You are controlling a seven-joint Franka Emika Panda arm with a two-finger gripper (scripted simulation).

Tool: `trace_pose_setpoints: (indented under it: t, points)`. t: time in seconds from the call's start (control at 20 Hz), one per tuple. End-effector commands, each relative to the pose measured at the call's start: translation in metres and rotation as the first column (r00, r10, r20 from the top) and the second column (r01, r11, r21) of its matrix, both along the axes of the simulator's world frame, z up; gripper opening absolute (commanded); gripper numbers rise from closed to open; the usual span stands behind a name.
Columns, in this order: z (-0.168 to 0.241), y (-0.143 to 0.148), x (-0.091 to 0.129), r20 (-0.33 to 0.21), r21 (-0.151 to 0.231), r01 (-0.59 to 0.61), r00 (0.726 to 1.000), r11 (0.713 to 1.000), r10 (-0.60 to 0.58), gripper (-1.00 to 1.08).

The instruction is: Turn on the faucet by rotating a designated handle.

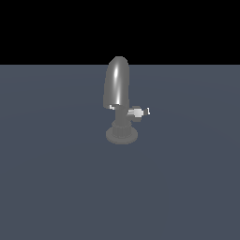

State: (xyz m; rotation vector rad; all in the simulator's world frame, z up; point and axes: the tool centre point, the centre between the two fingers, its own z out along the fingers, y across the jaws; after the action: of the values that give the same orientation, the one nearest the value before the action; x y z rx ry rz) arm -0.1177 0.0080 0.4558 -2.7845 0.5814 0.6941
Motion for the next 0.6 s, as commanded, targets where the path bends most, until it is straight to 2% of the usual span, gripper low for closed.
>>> trace_pose_setpoints:
  t: [0.0, 0.3, 0.55]
  points:
    - [-0.005, -0.002, 0.013, -0.046, 0.018, 0.042, 0.998, 0.999, -0.041, -1.00]
    - [-0.021, -0.008, 0.042, -0.159, 0.054, 0.147, 0.978, 0.988, -0.137, -1.00]
    - [-0.036, -0.015, 0.066, -0.257, 0.076, 0.239, 0.943, 0.968, -0.212, -1.00]
